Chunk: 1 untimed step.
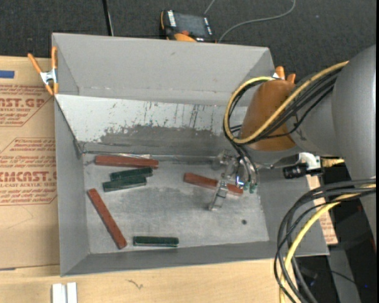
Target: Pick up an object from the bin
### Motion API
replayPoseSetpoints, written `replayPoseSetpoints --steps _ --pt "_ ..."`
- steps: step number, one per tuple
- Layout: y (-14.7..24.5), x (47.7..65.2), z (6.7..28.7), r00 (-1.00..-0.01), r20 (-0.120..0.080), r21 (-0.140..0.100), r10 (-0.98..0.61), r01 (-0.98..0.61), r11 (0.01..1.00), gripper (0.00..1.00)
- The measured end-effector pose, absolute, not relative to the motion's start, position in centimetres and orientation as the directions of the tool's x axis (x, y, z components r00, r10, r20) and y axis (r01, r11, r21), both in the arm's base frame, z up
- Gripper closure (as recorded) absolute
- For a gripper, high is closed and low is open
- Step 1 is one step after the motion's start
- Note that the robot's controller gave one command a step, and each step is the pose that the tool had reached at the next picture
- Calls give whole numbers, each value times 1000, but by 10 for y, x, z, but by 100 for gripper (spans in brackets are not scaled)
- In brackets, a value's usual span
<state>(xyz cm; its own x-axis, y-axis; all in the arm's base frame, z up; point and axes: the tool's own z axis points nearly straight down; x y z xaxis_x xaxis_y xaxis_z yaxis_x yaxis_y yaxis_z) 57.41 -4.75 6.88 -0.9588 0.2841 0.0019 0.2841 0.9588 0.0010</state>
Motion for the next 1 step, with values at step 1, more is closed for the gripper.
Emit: replayPoseSetpoints --steps 1 --pt "-50 575 70 -958 -1 0 286 286 958 100"
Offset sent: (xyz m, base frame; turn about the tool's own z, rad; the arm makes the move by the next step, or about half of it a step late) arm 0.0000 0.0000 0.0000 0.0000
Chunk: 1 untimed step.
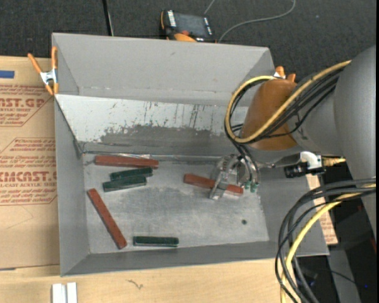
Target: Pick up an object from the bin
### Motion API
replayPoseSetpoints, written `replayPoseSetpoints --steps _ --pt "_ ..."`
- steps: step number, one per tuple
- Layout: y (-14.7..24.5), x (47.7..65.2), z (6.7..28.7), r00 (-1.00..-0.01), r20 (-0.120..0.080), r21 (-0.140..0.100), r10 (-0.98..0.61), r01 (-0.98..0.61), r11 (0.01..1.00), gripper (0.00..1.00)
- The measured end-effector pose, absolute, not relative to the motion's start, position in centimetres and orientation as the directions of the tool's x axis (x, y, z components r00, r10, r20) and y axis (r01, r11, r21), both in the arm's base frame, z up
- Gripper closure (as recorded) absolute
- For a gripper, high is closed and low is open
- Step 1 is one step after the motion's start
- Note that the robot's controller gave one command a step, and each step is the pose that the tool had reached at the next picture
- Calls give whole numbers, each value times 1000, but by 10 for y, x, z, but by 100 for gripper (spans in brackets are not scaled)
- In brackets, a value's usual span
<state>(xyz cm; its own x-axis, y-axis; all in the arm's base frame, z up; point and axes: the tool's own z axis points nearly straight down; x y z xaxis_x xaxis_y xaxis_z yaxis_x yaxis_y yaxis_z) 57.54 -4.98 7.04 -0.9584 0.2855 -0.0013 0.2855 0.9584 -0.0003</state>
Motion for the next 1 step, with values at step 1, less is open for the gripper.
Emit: replayPoseSetpoints --steps 1 --pt "-53 592 234 -998 -11 -1 59 59 998 100"
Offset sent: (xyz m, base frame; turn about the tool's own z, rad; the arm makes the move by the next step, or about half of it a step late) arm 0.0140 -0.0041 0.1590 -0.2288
